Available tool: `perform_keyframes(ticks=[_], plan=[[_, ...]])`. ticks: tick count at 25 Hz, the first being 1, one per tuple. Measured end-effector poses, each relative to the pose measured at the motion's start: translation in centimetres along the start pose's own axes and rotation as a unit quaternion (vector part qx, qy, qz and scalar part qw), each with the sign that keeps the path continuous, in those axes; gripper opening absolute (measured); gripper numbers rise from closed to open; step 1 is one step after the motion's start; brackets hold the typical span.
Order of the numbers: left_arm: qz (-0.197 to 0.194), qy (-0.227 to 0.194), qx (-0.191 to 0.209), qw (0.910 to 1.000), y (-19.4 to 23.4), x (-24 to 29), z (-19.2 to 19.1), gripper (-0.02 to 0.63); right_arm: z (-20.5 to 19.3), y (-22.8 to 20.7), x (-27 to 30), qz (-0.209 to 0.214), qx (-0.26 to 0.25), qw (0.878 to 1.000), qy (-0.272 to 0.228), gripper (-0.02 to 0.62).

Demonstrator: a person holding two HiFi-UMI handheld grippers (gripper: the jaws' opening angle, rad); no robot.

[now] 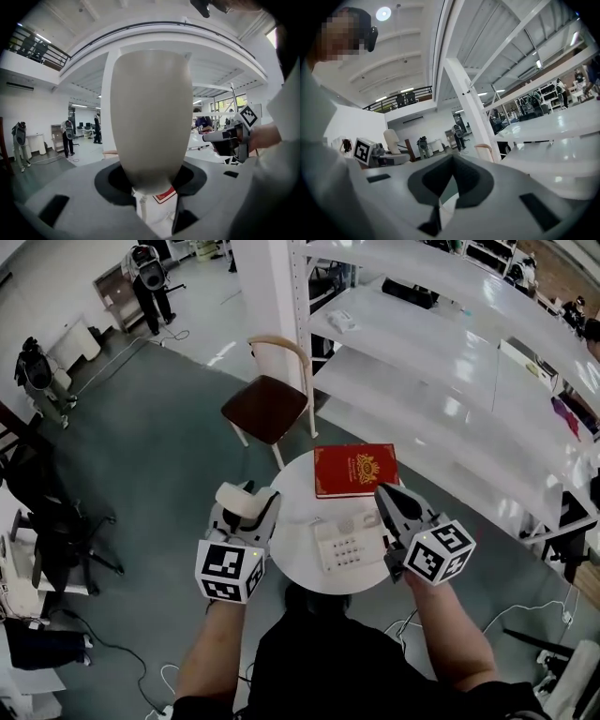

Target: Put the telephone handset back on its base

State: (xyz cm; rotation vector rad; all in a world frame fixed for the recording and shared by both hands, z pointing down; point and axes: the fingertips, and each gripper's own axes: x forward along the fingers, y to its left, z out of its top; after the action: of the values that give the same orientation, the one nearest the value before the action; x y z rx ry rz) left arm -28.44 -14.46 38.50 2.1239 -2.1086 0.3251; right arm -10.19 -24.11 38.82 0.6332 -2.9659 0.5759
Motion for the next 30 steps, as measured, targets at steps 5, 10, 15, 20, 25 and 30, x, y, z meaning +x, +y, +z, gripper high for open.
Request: perform_keyframes(ticks=[5,10,15,20,25,30], plan=[[-0.056,0.023,0.007,0.9982,-0.4,3.4,-1.8,0.207,-1.0,-1.2,0.4,-0.041,0.019,0.999,0.007,0.006],[-0.112,0.043,0.007,0.9927,-2.1,6.2,-3.8,0.207,-2.1,-2.8,-0.4,-0.081,0.030,0.996,0.009,0.006],[-0.166,0.076,0.008,0.9832,-4.6,8.1,-6.7,0.207,-4.0,-4.5,-1.9,-0.114,0.050,0.992,0.009,0.005],[-0.212,0.116,0.028,0.9700,-7.2,9.0,-9.7,0.207,-6.2,-5.2,-3.0,-0.135,0.077,0.988,0.008,0.005],[-0.251,0.141,0.037,0.9571,-9.5,10.0,-12.3,0.207,-8.0,-6.0,-3.8,-0.148,0.095,0.984,0.006,0.005],[-0.283,0.174,0.060,0.9412,-12.2,10.5,-15.3,0.207,-10.0,-6.8,-5.1,-0.161,0.117,0.980,0.003,0.005]])
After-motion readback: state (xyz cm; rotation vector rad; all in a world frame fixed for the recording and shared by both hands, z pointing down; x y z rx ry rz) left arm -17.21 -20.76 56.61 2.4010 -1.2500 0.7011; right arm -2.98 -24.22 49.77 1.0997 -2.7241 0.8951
